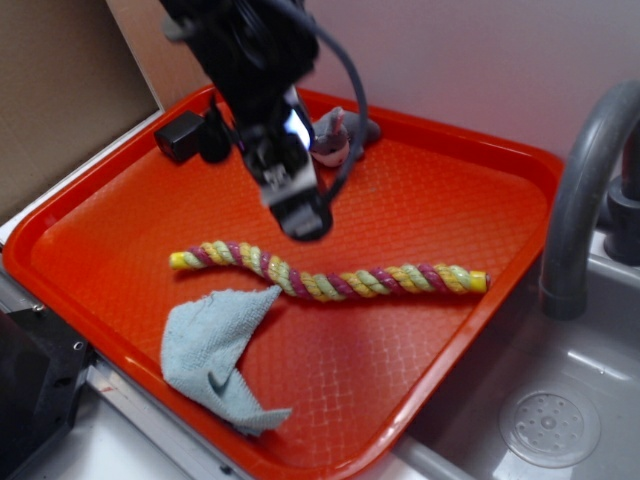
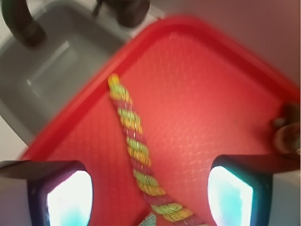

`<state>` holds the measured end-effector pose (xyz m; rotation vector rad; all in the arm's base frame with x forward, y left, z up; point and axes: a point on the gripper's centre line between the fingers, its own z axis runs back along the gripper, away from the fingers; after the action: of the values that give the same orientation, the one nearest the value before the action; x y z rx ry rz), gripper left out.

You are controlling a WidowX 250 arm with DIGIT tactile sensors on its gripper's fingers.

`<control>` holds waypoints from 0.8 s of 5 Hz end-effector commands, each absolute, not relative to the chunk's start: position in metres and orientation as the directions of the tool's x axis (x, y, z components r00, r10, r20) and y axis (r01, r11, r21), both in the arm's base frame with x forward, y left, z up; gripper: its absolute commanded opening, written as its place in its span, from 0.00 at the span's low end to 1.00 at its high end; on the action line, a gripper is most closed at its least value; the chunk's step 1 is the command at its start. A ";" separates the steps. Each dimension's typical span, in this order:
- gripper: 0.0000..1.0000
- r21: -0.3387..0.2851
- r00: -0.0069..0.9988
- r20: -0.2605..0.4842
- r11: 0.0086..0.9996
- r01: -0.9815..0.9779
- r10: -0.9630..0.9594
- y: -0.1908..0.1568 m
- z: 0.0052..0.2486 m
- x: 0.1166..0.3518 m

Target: Grab the multicolored rope.

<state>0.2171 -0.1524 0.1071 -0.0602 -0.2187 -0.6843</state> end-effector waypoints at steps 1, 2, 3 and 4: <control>1.00 0.032 0.745 0.129 0.754 0.656 -0.654 -0.155 0.061 0.215; 1.00 0.018 0.729 0.083 0.733 0.680 -0.679 -0.157 0.033 0.212; 1.00 0.016 0.712 0.044 0.713 0.701 -0.701 -0.160 0.017 0.207; 1.00 0.016 0.708 0.032 0.708 0.706 -0.706 -0.162 0.013 0.205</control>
<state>0.2182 -0.1569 0.0172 -0.0016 -0.0451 -0.7568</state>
